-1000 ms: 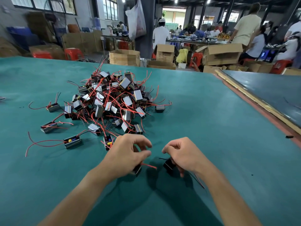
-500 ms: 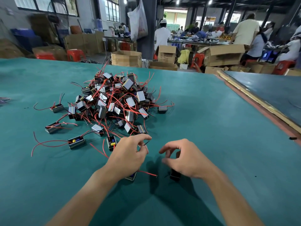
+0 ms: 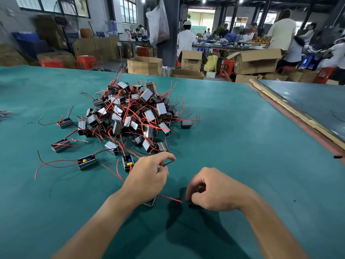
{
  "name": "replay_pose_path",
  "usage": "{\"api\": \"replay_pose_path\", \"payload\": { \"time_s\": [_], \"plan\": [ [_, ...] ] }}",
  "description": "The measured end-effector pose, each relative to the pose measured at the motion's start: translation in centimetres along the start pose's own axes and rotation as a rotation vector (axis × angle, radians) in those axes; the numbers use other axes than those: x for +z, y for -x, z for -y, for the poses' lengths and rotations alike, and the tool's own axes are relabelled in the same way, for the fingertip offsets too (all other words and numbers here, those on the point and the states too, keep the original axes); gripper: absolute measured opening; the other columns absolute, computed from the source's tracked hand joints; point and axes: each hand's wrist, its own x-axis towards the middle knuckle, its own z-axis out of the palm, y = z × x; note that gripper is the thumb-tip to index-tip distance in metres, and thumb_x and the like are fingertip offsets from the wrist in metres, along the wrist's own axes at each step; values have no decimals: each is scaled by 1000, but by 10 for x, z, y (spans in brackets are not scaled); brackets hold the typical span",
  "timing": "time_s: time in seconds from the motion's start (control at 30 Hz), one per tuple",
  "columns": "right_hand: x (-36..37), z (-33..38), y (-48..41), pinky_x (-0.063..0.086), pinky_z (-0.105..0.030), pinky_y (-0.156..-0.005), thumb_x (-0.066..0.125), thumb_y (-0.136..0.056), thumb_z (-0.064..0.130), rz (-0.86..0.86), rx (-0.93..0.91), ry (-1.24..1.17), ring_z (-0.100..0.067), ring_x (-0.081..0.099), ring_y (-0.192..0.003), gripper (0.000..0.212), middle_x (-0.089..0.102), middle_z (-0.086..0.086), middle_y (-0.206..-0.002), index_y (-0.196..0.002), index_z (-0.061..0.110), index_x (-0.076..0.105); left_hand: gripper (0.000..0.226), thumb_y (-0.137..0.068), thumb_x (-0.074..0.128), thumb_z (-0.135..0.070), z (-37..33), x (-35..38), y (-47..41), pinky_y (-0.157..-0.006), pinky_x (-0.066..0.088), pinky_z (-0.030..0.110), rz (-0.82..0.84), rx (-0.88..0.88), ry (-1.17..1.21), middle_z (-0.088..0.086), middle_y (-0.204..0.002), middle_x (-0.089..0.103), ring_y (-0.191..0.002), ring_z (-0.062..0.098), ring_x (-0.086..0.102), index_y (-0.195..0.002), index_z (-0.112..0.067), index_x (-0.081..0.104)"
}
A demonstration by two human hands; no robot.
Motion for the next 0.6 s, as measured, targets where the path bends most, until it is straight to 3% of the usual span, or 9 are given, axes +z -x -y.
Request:
{"api": "replay_pose_path", "payload": {
  "time_s": [0.1,0.2,0.33,0.47,0.6],
  "plan": [
    [0,0,3,35,-8,-47,60,-75,15,33,-15,-4,3,53,-49,18,59,21,-51,-78,25,75,37,-91,46,-3,2,1,0,-43,39,24,-2,3,12,-4,-72,61,-42,26,48,-106,-30,66],
    [0,-1,3,38,-9,-50,68,-75,20,15,-33,-5,2,56,-52,11,63,20,-56,-72,29,73,28,-93,49,-9,3,3,0,-43,32,20,-37,22,26,1,-57,52,-39,10,34,-95,-30,67],
    [1,-4,-3,43,-14,-54,69,-77,24,-52,-20,-8,2,59,-55,6,69,14,-63,-74,24,74,10,-92,63,-25,1,2,-1,-50,32,18,-36,87,9,-7,-54,45,-48,9,38,-82,-26,63],
    [1,-6,-4,44,-16,-55,70,-80,28,-123,-35,-42,1,60,-55,7,69,13,-63,-75,23,73,25,-93,58,-43,0,1,0,-51,34,26,3,123,23,0,-53,47,-48,7,37,-75,-25,62],
    [3,-4,-2,42,-12,-57,72,-73,32,-46,-41,3,3,60,-61,10,69,16,-70,-81,28,75,29,-84,64,-52,-3,0,3,-48,30,20,45,124,56,-10,-47,45,-45,7,38,-72,-25,64]
  ]
}}
